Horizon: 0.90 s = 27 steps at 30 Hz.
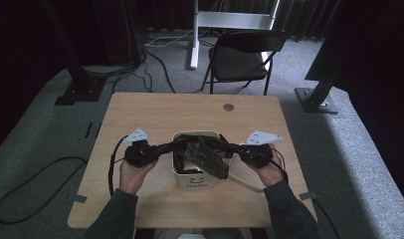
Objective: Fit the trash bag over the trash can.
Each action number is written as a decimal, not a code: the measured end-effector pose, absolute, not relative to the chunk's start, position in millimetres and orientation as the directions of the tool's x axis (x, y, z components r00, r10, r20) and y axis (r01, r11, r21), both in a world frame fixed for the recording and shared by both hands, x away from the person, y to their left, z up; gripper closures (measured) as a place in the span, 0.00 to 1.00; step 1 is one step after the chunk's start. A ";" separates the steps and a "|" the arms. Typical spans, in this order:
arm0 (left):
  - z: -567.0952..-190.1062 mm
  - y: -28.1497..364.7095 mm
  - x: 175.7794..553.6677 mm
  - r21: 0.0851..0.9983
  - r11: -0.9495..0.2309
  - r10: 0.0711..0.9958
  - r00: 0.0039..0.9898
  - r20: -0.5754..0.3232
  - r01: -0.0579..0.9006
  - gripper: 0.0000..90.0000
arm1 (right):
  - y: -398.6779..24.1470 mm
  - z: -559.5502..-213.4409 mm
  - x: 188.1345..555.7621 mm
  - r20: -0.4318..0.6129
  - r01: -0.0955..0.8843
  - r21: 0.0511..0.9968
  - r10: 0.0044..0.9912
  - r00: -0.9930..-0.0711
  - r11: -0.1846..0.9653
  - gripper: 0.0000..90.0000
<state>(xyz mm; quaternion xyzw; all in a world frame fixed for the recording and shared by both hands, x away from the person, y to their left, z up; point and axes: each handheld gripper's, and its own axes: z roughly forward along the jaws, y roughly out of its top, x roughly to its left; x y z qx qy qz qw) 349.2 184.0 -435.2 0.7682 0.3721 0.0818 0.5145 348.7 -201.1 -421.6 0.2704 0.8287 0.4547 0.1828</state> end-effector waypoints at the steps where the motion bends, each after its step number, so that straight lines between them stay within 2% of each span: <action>1: -434.4 184.0 348.7 0.855 -0.193 0.652 0.714 -0.255 0.482 0.91 | -200.1 -421.8 348.1 -0.060 0.279 0.853 0.612 -0.788 0.442 1.00; 6: -427.3 182.6 342.9 0.875 -0.209 0.632 0.743 -0.220 0.437 0.76 | -198.6 -418.6 347.1 -0.060 0.271 0.858 0.608 -0.791 0.436 1.00; 10: -422.2 180.2 339.2 0.883 -0.229 0.621 0.760 -0.192 0.410 0.68 | -199.0 -414.7 346.9 -0.060 0.269 0.861 0.611 -0.790 0.432 1.00; 18: -416.1 176.5 329.8 0.894 -0.276 0.600 0.790 -0.127 0.353 0.64 | -201.8 -415.5 350.8 -0.057 0.280 0.858 0.622 -0.781 0.431 1.00; 27: -404.1 152.2 325.0 0.897 -0.348 0.553 0.832 -0.037 0.272 0.64 | -198.2 -415.1 350.5 -0.057 0.275 0.859 0.614 -0.787 0.433 1.00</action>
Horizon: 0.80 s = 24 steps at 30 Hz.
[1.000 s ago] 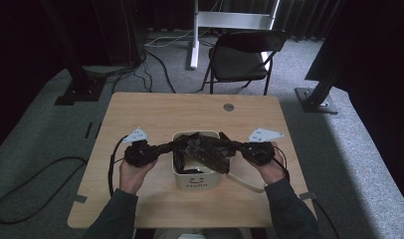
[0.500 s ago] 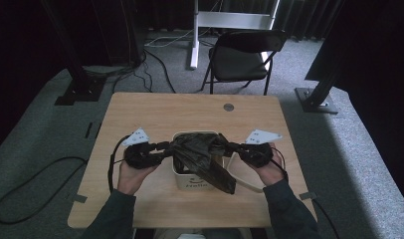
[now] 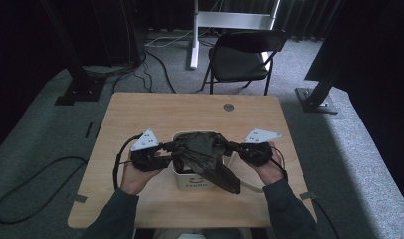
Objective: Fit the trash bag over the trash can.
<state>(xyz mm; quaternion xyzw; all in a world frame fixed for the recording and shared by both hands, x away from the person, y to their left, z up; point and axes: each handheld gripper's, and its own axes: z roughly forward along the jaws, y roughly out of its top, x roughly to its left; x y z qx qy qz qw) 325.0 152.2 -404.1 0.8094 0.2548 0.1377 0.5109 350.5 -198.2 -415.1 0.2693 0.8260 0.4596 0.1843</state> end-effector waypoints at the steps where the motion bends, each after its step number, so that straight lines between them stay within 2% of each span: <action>1: -404.1 149.5 325.3 0.894 -0.359 0.549 0.835 -0.030 0.268 0.64 | -198.2 -414.8 350.5 -0.057 0.274 0.859 0.613 -0.788 0.432 1.00; 5: -405.7 139.8 326.8 0.879 -0.397 0.537 0.844 -0.011 0.264 0.69 | -198.7 -414.5 350.4 -0.057 0.274 0.860 0.614 -0.787 0.431 1.00; 9: -407.3 135.6 329.6 0.867 -0.416 0.544 0.839 -0.006 0.276 0.84 | -199.7 -414.9 349.9 -0.056 0.276 0.859 0.615 -0.787 0.431 1.00; 13: -407.6 141.7 332.5 0.873 -0.384 0.565 0.824 -0.037 0.302 0.98 | -201.9 -415.3 348.5 -0.054 0.279 0.859 0.617 -0.785 0.430 1.00; 24: -411.7 170.7 336.2 0.882 -0.324 0.616 0.784 -0.077 0.341 1.00 | -210.1 -418.3 341.7 -0.064 0.279 0.854 0.621 -0.781 0.439 1.00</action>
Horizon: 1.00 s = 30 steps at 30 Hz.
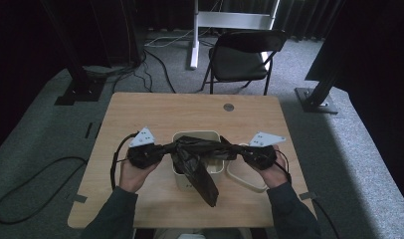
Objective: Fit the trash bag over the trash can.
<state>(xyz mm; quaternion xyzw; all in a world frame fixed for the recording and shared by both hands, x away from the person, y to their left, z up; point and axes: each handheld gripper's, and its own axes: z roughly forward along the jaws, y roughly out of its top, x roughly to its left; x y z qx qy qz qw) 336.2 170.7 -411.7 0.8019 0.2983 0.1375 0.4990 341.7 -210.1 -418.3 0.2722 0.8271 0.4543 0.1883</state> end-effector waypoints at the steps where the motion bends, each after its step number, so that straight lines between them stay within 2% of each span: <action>1: -412.7 173.2 337.1 0.883 -0.318 0.621 0.780 -0.082 0.346 1.00 | -210.6 -418.6 340.4 -0.066 0.279 0.852 0.620 -0.781 0.442 1.00; 17: -428.8 197.7 347.1 0.873 -0.276 0.680 0.724 -0.119 0.402 1.00 | -221.5 -421.1 318.9 -0.080 0.266 0.849 0.609 -0.789 0.457 1.00; 30: -438.5 212.9 352.8 0.866 -0.244 0.717 0.683 -0.143 0.437 1.00 | -221.9 -435.8 298.4 -0.069 0.269 0.836 0.578 -0.813 0.479 1.00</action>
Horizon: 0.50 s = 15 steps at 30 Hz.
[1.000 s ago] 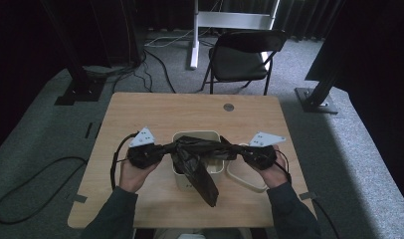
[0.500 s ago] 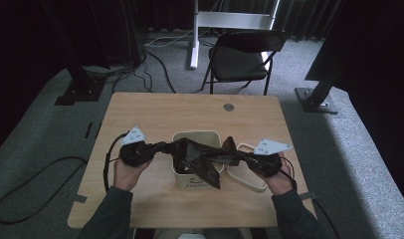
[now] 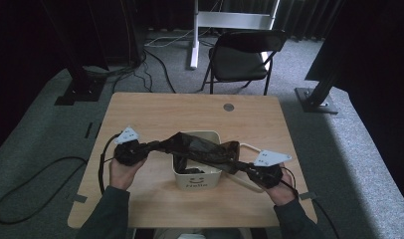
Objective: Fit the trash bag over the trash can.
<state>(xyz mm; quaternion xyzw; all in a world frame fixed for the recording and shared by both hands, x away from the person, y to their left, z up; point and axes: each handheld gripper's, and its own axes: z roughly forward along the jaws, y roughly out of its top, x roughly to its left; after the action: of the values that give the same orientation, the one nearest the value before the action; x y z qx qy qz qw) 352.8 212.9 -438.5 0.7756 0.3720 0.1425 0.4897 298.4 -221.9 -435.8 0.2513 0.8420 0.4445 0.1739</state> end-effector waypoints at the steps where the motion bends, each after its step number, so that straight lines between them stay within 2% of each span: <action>1: -439.7 213.3 353.2 0.864 -0.244 0.718 0.681 -0.145 0.440 1.00 | -221.7 -436.5 297.9 -0.069 0.270 0.835 0.577 -0.814 0.480 1.00; 7: -445.1 211.2 354.8 0.855 -0.250 0.720 0.677 -0.150 0.455 1.00 | -218.2 -438.6 291.3 0.013 0.285 0.857 0.535 -0.845 0.429 1.00; 15: -446.9 205.9 354.6 0.852 -0.258 0.711 0.686 -0.151 0.455 1.00 | -194.8 -443.2 289.1 -0.033 0.250 0.834 0.497 -0.867 0.492 1.00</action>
<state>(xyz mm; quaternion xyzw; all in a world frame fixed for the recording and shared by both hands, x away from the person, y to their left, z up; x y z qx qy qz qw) 354.6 205.9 -446.9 0.7819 0.3730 0.1331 0.4815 289.1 -194.8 -443.2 0.2189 0.8528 0.4542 0.1359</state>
